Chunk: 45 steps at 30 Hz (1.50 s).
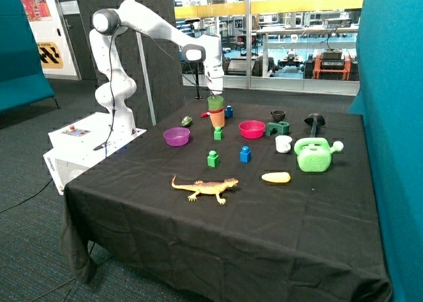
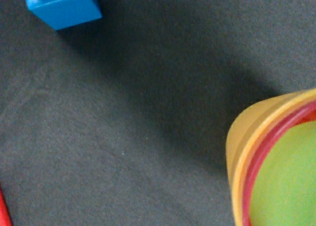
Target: Stack the cups
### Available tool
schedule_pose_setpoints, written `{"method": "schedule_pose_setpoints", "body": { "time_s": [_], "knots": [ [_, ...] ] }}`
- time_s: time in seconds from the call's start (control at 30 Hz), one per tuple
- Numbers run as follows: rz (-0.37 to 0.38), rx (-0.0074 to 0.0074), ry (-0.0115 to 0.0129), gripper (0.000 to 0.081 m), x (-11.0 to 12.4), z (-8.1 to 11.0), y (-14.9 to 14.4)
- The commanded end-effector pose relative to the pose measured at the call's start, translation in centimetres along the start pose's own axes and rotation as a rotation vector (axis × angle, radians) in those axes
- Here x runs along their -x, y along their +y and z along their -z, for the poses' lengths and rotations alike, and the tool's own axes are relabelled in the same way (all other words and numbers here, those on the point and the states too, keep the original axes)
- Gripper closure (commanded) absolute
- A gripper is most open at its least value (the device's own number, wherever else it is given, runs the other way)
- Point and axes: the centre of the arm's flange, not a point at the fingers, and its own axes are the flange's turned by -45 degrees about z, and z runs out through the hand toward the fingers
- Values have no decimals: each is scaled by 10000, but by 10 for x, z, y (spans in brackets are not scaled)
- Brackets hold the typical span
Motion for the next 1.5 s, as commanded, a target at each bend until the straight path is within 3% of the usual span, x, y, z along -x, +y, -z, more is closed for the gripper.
{"method": "schedule_pose_setpoints", "body": {
  "time_s": [0.0,0.27,0.5,0.9,1.27,1.47],
  "knots": [
    [-43,-17,-79,321,-1,0,6],
    [60,-18,-79,282,-2,-1,4],
    [106,-18,-78,297,-5,0,2],
    [-20,-17,-79,131,0,2,8],
    [-354,-16,-79,155,11,16,25],
    [-598,-15,-79,120,16,19,31]
  ]
}}
